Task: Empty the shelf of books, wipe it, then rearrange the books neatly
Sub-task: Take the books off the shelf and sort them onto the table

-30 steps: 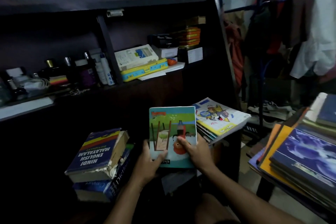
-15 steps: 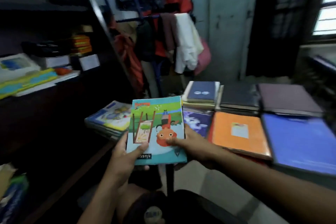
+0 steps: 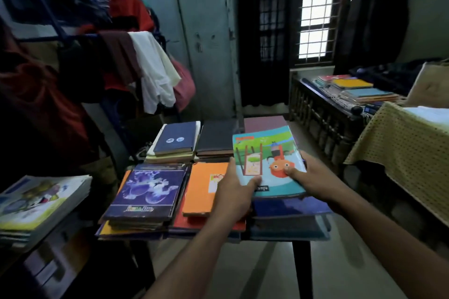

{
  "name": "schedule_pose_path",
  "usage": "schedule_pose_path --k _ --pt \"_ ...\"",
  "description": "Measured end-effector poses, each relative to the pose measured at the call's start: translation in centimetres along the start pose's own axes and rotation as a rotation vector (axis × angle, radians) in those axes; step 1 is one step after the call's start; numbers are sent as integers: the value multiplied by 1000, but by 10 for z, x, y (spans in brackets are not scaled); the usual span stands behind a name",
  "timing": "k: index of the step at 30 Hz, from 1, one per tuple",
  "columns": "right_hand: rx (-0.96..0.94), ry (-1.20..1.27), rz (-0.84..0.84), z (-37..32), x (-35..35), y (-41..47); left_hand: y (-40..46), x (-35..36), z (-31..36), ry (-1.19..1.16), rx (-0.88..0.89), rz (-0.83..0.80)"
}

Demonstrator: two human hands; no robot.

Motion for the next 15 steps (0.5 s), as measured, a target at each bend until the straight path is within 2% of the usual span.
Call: schedule_pose_path --k 2,4,6,8,10,12,15 --pt "37 -221 -53 16 -13 8 12 19 2 259 -35 -1" --pt "135 -573 -155 37 -14 6 19 34 -3 581 -53 5" --pt "249 -750 -207 54 -11 -5 18 44 -4 714 -45 -9" --pt "275 -767 -192 57 -9 -10 15 42 2 663 -22 -36" --pt "204 -878 -114 42 -16 -6 9 29 7 605 -6 -34" --pt "66 -884 -35 13 -10 3 5 4 12 565 1 17" --pt "-191 -747 -143 -37 48 13 -6 -50 9 398 -14 111"
Point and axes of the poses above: each hand's wrist, its own y-axis towards the middle knuckle, its own x-axis out of the palm, z = x × y, the point moved 10 cm from there along y, towards the middle knuckle, and after that the axes turned 15 degrees about -x, right-handed, at the moved point
